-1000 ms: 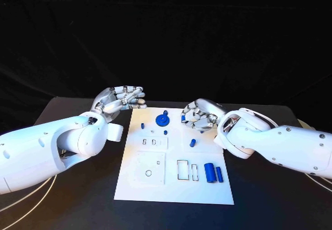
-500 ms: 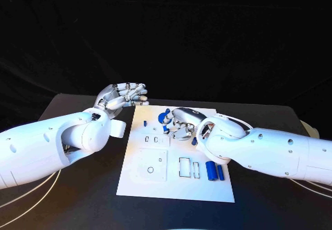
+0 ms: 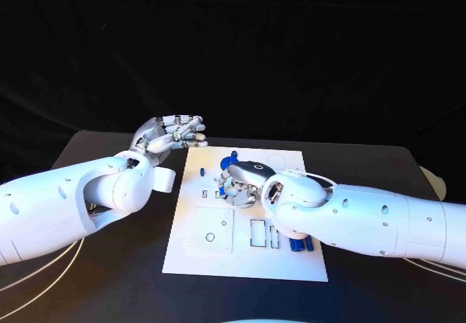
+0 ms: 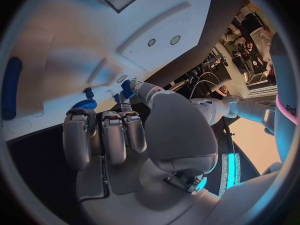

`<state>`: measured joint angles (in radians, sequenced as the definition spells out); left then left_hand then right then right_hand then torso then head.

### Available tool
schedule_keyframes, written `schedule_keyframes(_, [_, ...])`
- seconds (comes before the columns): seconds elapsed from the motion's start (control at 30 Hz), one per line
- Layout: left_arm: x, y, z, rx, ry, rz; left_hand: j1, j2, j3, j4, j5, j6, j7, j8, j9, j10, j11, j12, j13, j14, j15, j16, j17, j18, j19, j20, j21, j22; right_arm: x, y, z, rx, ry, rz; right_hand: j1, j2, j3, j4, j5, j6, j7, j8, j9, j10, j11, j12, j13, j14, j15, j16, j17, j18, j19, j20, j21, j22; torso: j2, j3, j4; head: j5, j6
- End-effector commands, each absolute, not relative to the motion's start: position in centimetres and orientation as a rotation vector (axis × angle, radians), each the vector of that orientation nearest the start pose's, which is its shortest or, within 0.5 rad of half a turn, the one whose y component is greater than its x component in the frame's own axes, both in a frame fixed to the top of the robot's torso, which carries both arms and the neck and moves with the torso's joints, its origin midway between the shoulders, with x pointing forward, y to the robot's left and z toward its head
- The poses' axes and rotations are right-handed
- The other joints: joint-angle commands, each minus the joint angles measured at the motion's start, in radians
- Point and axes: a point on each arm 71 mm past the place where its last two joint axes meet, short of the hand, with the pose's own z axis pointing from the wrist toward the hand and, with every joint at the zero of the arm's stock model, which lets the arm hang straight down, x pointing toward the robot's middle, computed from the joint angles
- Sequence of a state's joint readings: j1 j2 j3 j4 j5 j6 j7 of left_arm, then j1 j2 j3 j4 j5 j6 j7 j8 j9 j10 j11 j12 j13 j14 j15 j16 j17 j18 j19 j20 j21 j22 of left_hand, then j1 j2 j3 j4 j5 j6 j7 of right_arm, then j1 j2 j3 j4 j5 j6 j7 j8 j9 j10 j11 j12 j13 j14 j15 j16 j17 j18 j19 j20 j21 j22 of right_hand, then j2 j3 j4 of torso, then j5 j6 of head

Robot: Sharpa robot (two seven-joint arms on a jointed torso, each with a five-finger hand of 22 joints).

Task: Assemble the parts on the task board

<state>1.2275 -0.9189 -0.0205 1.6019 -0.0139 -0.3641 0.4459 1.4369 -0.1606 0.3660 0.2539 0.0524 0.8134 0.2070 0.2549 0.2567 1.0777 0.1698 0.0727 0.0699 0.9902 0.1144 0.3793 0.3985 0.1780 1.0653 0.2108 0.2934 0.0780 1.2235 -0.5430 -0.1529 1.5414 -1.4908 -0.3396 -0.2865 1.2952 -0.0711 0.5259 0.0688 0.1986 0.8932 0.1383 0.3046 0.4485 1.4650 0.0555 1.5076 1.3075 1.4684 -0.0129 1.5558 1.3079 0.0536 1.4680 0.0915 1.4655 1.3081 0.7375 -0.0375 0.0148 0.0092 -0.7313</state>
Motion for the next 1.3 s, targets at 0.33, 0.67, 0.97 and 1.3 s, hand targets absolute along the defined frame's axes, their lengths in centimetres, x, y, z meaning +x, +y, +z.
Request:
schedule_keyframes(0.33, [48.2,22.7,-14.7,-1.055,1.301,-1.571,-0.003,0.011,0.000,0.006,-0.002,0.007,0.025,-0.001,0.001,0.005,-0.001,0.004,0.001,0.006,-0.001,0.006,0.002,0.006,0.007,-0.002,0.005,0.001,45.2,-5.0,-21.4,-0.348,1.717,0.678,-0.024,-0.009,-0.003,0.007,0.006,0.009,-0.002,0.008,0.028,0.046,-0.002,-0.002,0.183,0.092,-0.005,0.003,0.216,-0.016,0.023,-0.004,-0.003,0.124,-0.002,0.0003,0.0003,0.002,0.002])
schedule_keyframes(0.67, [48.2,22.7,-14.7,-1.056,1.302,-1.571,-0.005,0.012,0.000,0.007,-0.002,0.006,0.025,-0.001,0.001,0.005,-0.001,0.004,0.001,0.006,-0.001,0.007,0.002,0.006,0.008,-0.003,0.005,0.001,45.2,-4.7,-21.8,-0.360,1.722,0.678,-0.029,-0.015,-0.005,0.008,0.005,0.008,-0.001,0.006,0.027,0.045,-0.001,-0.004,0.182,0.092,-0.004,0.003,0.217,-0.015,0.022,-0.003,-0.005,0.121,-0.001,-0.0002,-0.0009,0.003,0.003])
schedule_keyframes(0.97, [48.1,22.8,-14.7,-1.057,1.303,-1.569,-0.005,0.012,0.000,0.007,-0.002,0.006,0.024,-0.001,0.001,0.005,-0.001,0.004,0.001,0.006,-0.001,0.007,0.003,0.006,0.008,-0.003,0.005,0.001,45.3,-4.8,-22.2,-0.365,1.736,0.666,-0.032,-0.018,-0.005,0.009,0.002,0.008,-0.001,0.005,0.027,0.044,-0.001,-0.005,0.181,0.092,-0.004,0.003,0.215,-0.015,0.021,-0.003,-0.005,0.121,0.000,0.0010,0.0009,0.008,0.000])
schedule_keyframes(1.3, [48.2,22.9,-14.7,-1.058,1.303,-1.567,-0.005,0.012,0.000,0.007,-0.002,0.006,0.024,-0.001,0.001,0.005,-0.001,0.004,0.001,0.006,-0.001,0.007,0.003,0.006,0.008,-0.003,0.005,0.001,45.3,-5.0,-22.3,-0.368,1.740,0.653,-0.036,-0.021,-0.007,0.010,-0.001,0.008,-0.001,0.003,0.026,0.043,-0.001,-0.006,0.179,0.092,-0.004,0.002,0.215,-0.015,0.021,-0.003,-0.005,0.121,-0.001,0.0008,-0.0006,0.009,-0.001])
